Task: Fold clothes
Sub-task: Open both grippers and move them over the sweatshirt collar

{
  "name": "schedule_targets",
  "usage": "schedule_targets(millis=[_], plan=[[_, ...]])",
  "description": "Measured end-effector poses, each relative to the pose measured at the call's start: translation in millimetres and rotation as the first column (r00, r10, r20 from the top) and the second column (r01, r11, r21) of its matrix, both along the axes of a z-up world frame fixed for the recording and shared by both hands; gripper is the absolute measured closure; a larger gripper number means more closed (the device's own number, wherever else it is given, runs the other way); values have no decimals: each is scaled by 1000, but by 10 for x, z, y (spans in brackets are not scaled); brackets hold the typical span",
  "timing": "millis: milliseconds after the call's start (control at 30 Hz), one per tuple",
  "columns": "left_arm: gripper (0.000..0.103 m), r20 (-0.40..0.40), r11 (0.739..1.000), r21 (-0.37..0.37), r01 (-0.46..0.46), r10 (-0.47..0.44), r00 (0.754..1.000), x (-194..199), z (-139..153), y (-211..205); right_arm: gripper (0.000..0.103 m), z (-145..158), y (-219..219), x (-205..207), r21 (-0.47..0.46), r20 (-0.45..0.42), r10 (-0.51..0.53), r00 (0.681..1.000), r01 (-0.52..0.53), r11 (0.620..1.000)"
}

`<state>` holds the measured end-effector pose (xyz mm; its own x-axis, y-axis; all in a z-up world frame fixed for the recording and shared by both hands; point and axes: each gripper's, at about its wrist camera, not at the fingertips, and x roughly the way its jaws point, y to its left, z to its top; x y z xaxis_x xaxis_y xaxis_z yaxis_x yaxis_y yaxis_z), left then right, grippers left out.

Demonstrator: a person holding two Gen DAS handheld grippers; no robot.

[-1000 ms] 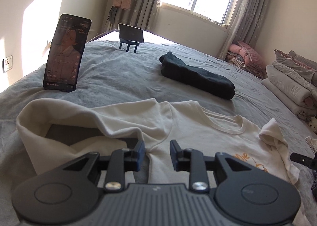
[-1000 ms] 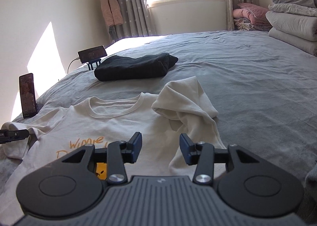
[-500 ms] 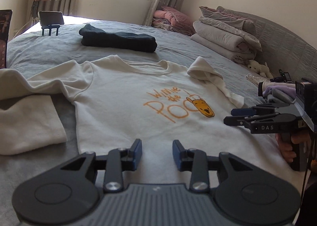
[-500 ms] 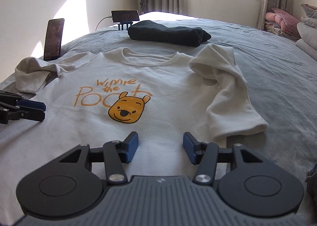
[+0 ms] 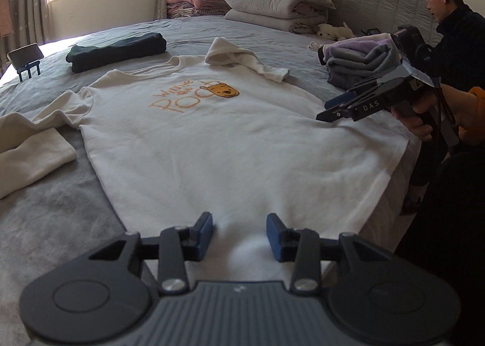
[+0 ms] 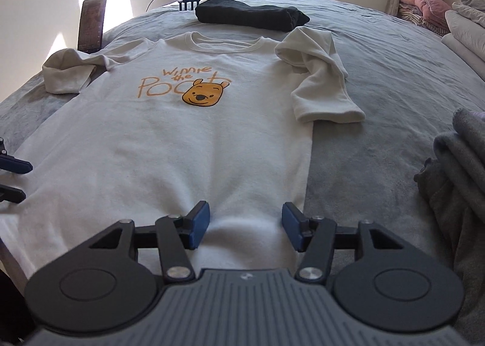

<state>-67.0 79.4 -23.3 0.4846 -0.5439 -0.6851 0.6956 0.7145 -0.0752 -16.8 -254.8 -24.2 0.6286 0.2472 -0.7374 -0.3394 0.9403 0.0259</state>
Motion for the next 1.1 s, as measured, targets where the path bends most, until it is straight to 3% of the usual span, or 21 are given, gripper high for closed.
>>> schedule_targets(millis=[167, 267, 367, 533, 667, 733, 800, 967, 1033, 1100], plan=[[60, -64, 993, 74, 93, -88, 994, -143, 53, 10, 45, 50, -56, -185, -11, -66, 10, 998, -10, 1000], [58, -71, 983, 112, 143, -135, 988, -207, 89, 15, 38, 65, -66, -289, -56, -111, 20, 994, -26, 998], [58, -65, 981, 115, 154, -147, 987, -189, 162, 55, 38, 116, -104, -350, -75, -144, 27, 989, -38, 996], [51, 11, 995, 94, 17, -18, 1000, 127, 288, 164, 38, 228, -118, -306, -79, -108, 30, 994, -38, 996], [51, 44, 990, 81, -118, 115, 992, 571, 343, 173, 38, 273, -47, -66, -56, -49, 46, 998, -48, 997], [51, 59, 983, 72, -168, 164, 985, 786, 359, 146, 44, 283, 7, 100, -41, -19, 57, 998, -58, 997], [52, 69, 975, 60, -213, 209, 975, 1032, 360, 93, 57, 279, 85, 296, -32, 3, 68, 998, -68, 997], [63, 80, 947, 42, -318, 314, 946, 1675, 227, -107, 66, 196, 300, 872, -4, 65, 55, 996, -55, 998], [78, 91, 928, 48, -369, 363, 927, 1958, 141, -217, 70, 128, 388, 1133, 5, 77, 42, 996, -43, 999], [86, 97, 909, 67, -411, 404, 909, 2218, 62, -322, 74, 35, 478, 1415, -2, 79, 20, 997, -20, 1000]])
